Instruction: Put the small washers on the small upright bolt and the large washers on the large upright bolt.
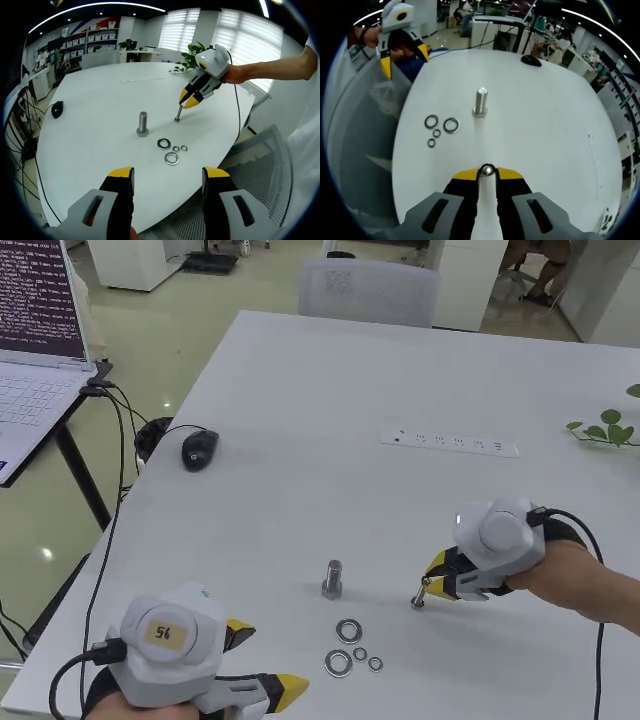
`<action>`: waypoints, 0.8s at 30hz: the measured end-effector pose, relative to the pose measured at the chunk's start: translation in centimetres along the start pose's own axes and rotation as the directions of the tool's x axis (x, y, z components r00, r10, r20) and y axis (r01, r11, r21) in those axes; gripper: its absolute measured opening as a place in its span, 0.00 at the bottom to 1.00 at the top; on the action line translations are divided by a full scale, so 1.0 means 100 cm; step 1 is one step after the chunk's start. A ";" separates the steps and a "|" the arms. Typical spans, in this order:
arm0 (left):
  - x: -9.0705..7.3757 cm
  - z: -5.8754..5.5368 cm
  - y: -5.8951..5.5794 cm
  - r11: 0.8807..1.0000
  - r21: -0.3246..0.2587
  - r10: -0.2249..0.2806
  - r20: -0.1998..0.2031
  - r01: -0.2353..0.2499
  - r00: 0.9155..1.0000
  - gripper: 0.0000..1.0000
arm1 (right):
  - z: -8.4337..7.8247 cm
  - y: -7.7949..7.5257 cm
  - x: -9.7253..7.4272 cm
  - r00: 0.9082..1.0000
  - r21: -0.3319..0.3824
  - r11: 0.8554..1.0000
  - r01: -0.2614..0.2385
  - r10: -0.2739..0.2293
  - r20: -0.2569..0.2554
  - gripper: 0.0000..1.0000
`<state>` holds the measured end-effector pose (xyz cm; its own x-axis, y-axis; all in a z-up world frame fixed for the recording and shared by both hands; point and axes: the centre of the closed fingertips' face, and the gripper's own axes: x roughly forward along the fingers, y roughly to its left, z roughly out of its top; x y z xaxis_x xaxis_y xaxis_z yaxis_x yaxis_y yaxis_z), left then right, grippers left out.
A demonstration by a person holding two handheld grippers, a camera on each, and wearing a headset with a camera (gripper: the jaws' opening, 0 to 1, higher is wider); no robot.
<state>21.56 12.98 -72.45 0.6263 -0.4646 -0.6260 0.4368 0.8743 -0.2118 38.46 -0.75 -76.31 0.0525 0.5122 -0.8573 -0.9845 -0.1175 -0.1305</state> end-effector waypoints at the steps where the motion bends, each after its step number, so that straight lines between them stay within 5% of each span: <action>1: 0.000 0.000 0.000 1.000 0.001 0.000 -0.001 0.000 1.000 0.54 | 0.000 0.000 0.000 1.000 -0.001 1.000 -0.001 0.001 -0.001 0.14; 24: 0.002 0.001 -0.002 1.000 0.003 -0.005 -0.003 0.005 1.000 0.54 | -0.004 0.000 0.008 0.999 -0.008 1.000 -0.011 0.011 -0.033 0.14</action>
<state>21.62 12.77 -72.47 0.6221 -0.4681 -0.6276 0.4414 0.8717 -0.2127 38.52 -0.63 -77.22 0.0473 0.4826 -0.8746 -0.9836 -0.1300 -0.1249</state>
